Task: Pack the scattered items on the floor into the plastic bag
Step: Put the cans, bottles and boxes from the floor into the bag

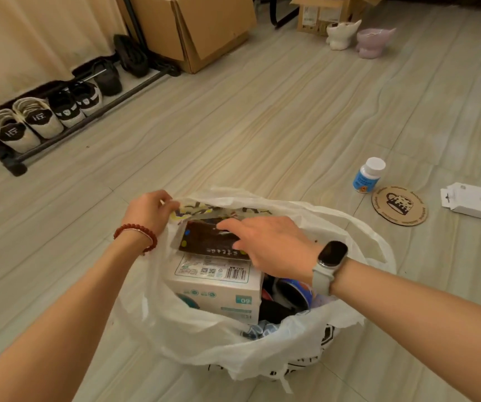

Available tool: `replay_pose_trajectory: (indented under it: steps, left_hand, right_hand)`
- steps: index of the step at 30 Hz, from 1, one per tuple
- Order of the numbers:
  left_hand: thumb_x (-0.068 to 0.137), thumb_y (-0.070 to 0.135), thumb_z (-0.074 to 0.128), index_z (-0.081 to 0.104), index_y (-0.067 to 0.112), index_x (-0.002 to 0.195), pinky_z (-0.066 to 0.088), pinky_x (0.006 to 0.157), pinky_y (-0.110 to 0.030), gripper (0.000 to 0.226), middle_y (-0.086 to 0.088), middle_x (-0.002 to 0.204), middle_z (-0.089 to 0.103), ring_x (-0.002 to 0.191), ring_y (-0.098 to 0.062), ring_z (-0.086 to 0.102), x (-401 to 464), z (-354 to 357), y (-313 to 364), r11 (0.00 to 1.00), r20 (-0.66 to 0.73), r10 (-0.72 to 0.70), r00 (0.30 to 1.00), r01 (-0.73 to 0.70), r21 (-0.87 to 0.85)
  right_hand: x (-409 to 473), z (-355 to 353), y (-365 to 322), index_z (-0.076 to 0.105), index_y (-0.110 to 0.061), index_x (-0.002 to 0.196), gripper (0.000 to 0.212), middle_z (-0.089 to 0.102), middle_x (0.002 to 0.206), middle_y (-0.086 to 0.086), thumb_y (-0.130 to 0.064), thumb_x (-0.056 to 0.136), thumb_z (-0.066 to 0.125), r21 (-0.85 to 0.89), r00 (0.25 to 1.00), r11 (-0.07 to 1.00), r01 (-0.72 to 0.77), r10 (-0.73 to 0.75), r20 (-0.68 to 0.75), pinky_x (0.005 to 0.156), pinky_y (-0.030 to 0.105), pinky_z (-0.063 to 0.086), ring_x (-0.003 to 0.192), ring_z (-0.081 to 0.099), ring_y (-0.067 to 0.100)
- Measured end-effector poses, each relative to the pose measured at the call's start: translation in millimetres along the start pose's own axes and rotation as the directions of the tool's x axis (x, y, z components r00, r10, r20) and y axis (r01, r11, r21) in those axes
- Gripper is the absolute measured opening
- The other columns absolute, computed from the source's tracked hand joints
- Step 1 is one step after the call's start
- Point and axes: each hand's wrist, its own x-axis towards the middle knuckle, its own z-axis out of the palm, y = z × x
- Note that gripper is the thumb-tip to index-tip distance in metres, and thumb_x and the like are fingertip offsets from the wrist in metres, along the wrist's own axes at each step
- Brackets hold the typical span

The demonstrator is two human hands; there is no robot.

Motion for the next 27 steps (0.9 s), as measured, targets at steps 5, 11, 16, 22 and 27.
replay_pose_trajectory:
  steps: [5, 11, 16, 22, 27]
  left_hand:
    - [0.086, 0.021, 0.059, 0.065, 0.003, 0.09, 0.035, 0.067, -0.028, 0.019, -0.008, 0.074, 0.055, 0.069, -0.021, 0.047, -3.6, -21.9, 20.2, 0.989, -0.082, 0.072, 0.994, -0.082, -0.125]
    - [0.086, 0.023, 0.059, 0.067, 0.005, 0.091, 0.035, 0.067, -0.028, 0.021, -0.006, 0.075, 0.056, 0.072, -0.019, 0.048, -19.3, -15.1, 10.9, 0.987, -0.111, 0.046, 0.993, -0.062, -0.147]
    - [0.084, 0.024, 0.062, 0.068, 0.008, 0.086, 0.037, 0.066, -0.028, 0.018, -0.006, 0.074, 0.059, 0.07, -0.019, 0.05, -26.4, -4.9, 26.1, 0.982, -0.123, 0.067, 0.99, -0.087, -0.166]
    - [0.089, 0.033, 0.052, 0.068, 0.013, 0.093, 0.05, 0.071, -0.037, 0.026, -0.007, 0.094, 0.064, 0.084, -0.026, 0.059, -47.1, 7.9, 36.4, 0.984, -0.044, 0.146, 0.988, -0.141, 0.107]
    - [0.088, 0.042, 0.048, 0.06, 0.018, 0.113, 0.041, 0.089, -0.044, 0.037, -0.009, 0.118, 0.055, 0.107, -0.03, 0.05, -48.9, 4.2, 47.6, 0.945, -0.104, 0.189, 0.977, -0.152, 0.29]
  right_hand:
    - [32.7, 27.6, -22.2, 0.035, -0.021, 0.134, 0.04, 0.053, 0.119, 0.011, -0.027, 0.095, 0.044, 0.048, 0.994, 0.995, -0.084, 0.08, 0.074, 0.073, 0.039, 0.043, 0.112, 0.046, 0.028]
    - [-3.2, 29.1, -9.0, 0.049, -0.014, 0.129, 0.041, 0.051, 0.135, 0.012, -0.03, 0.093, 0.037, 0.02, 0.993, 0.999, -0.026, 0.028, -0.118, 0.089, 0.046, 0.053, 0.124, 0.049, 0.031]
    - [-4.2, 30.4, 7.0, 0.009, -0.026, 0.146, 0.05, 0.01, 0.157, -0.007, -0.041, 0.098, 0.015, -0.008, 0.949, 0.996, -0.094, 0.092, 0.303, 0.119, 0.043, 0.001, 0.145, -0.004, 0.015]
    - [-8.1, 27.7, 4.3, 0.021, -0.019, 0.144, 0.05, 0.019, 0.155, 0.0, -0.04, 0.099, 0.018, 0.065, 0.936, 0.991, -0.116, 0.087, 0.342, 0.118, 0.042, 0.009, 0.144, 0.008, 0.017]
    - [-54.3, 1.2, 41.3, 0.044, -0.017, 0.133, 0.047, 0.049, 0.137, 0.002, -0.035, 0.093, 0.026, 0.233, 0.989, 0.966, -0.113, 0.132, -0.07, 0.107, 0.029, 0.031, 0.128, 0.041, 0.017]
